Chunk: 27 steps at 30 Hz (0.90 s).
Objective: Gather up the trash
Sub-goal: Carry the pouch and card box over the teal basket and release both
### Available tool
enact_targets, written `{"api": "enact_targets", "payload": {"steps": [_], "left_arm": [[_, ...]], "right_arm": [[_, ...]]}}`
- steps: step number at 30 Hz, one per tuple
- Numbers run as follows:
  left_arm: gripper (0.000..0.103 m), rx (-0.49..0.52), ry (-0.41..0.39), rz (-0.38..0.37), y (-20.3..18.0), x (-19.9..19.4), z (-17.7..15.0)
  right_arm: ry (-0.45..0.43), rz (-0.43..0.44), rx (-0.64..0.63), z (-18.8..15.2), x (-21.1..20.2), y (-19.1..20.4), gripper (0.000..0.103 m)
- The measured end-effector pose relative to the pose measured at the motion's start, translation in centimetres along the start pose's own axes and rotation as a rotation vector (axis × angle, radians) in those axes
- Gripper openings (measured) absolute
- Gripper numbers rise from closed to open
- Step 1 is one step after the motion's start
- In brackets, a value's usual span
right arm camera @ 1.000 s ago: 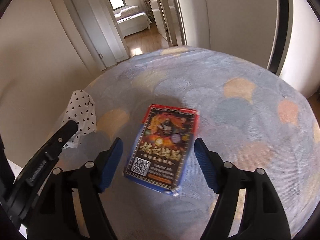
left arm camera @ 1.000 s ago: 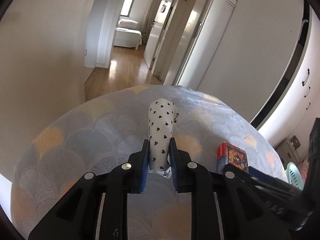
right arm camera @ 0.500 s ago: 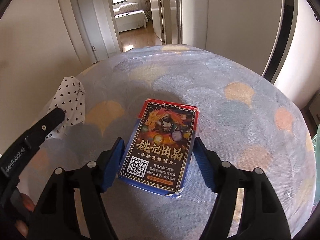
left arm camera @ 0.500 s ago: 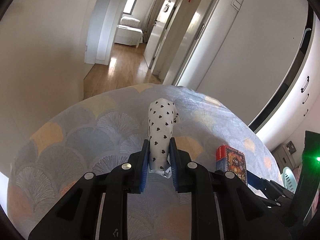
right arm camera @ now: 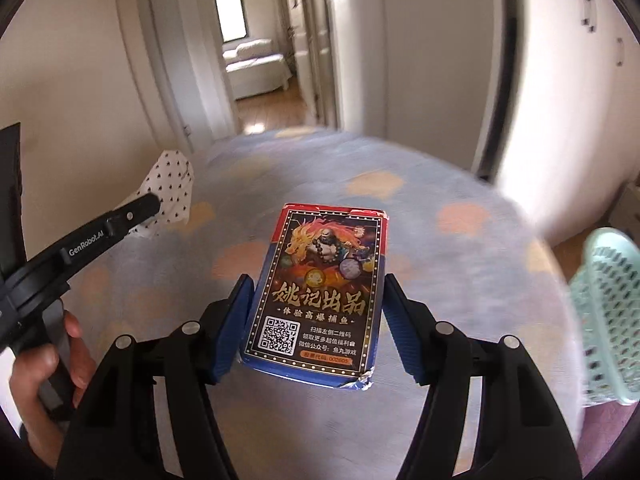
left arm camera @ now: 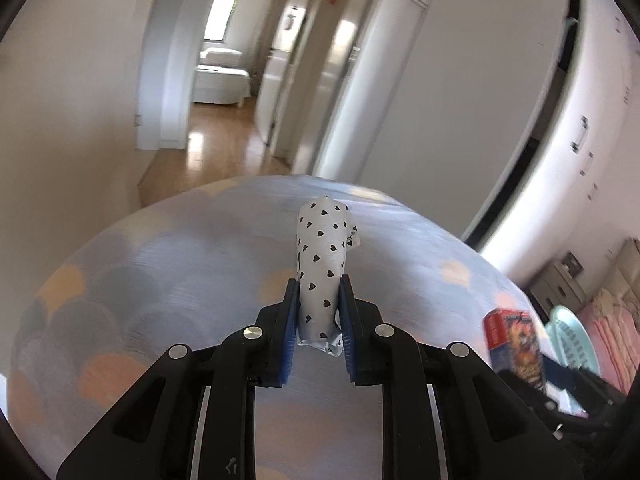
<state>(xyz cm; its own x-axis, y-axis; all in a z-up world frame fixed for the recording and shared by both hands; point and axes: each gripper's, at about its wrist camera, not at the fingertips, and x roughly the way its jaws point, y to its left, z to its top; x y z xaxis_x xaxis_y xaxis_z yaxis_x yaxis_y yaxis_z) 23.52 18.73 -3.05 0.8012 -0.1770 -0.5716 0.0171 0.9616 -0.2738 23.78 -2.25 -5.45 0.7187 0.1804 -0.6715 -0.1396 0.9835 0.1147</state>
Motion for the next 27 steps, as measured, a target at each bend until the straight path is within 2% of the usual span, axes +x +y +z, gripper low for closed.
{"api": "enact_targets", "payload": {"steps": [6,14,18,22,27], "left_arm": [[0.018,0.042,0.006,-0.130,-6.4,-1.0,0.4],[0.018,0.160,0.014,-0.271,-18.1,-0.3,-0.4],[0.018,0.218,0.037,-0.324,-23.4,0.3,-1.8],[0.018,0.285,0.069,-0.369,-28.4,1.2,-3.4],[0.018,0.343,0.130,-0.420,-33.6,3.1,-5.8]], "right_arm": [[-0.076,-0.050,0.060,-0.1,-4.8,-5.2,0.061],[-0.130,-0.145,0.199,0.0,-9.2,-13.7,0.061],[-0.119,-0.222,0.263,-0.3,-10.4,-18.2,0.061],[-0.097,-0.265,0.365,-1.8,-11.3,-23.8,0.061],[-0.071,-0.320,0.449,-3.5,-11.8,-28.6,0.062]]}}
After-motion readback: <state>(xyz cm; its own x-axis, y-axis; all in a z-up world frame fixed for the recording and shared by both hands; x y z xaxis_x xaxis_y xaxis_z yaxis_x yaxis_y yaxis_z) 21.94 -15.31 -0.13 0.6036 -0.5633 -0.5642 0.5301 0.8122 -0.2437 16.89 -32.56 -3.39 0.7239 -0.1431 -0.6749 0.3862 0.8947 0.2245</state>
